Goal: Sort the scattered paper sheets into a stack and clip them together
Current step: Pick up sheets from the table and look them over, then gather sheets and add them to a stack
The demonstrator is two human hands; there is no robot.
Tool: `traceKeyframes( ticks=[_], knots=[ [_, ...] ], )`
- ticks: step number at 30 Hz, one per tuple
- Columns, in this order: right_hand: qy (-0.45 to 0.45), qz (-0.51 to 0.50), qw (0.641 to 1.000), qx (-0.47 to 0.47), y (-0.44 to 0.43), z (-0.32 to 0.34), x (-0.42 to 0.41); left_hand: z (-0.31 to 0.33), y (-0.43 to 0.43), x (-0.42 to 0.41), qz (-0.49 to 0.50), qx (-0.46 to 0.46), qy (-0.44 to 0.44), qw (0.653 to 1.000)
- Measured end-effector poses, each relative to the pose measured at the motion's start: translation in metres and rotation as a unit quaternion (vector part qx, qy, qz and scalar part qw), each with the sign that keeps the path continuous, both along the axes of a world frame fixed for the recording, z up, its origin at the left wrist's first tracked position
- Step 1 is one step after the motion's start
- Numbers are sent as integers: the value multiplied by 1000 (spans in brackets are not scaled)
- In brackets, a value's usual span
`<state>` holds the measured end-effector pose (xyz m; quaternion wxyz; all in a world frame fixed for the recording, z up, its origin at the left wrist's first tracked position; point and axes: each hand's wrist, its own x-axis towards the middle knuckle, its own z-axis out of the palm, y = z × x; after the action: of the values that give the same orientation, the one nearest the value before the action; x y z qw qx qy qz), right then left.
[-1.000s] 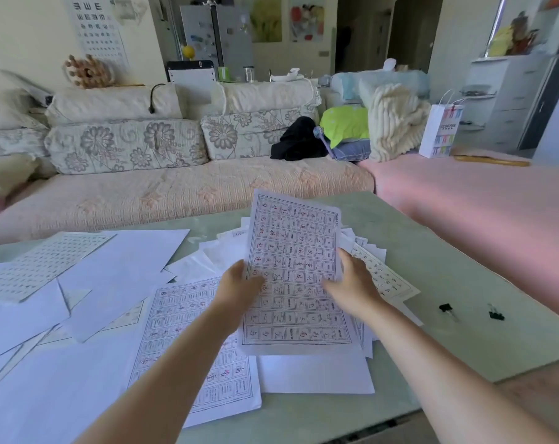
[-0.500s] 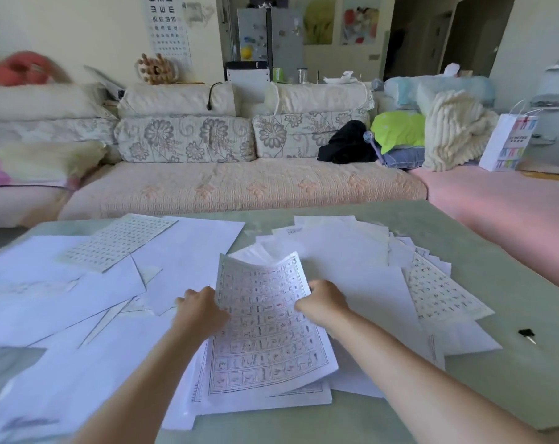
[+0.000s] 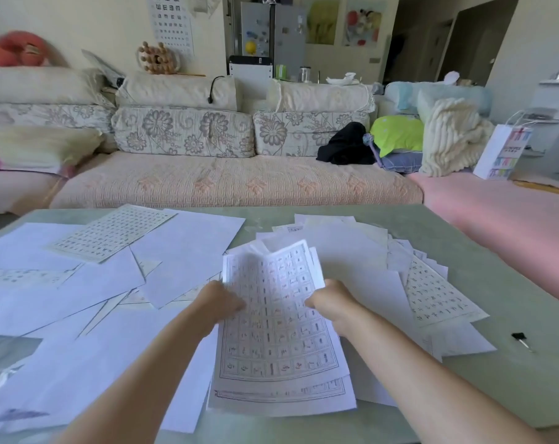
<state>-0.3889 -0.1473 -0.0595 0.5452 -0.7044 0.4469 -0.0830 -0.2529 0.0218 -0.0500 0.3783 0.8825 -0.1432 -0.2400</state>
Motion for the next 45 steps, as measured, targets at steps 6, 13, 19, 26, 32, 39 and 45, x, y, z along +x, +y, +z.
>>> traceKeyframes(
  ticks=[6,13,19,26,32,39,45],
  knots=[
    [-81,-32,996,-14,-52,21,-43,14,-29,-24,-42,-159,73,984],
    [-54,-123,973,-186,-129,18,-97,9,-132,-88,-136,-144,69,978],
    [129,-92,930,-333,-177,3,-122,-6,-208,-119,-149,-134,24,979],
    [167,171,888,-393,-159,-20,-108,-14,-229,-130,-231,-58,-69,969],
    [229,148,857,-438,-150,-15,-85,-13,-193,-75,-233,-28,-210,949],
    [124,231,852,-452,-108,-10,-1,-21,-141,20,-152,104,-323,928],
    [178,274,840,-433,-86,-30,48,-25,-140,74,-107,140,-241,955]
  ],
)
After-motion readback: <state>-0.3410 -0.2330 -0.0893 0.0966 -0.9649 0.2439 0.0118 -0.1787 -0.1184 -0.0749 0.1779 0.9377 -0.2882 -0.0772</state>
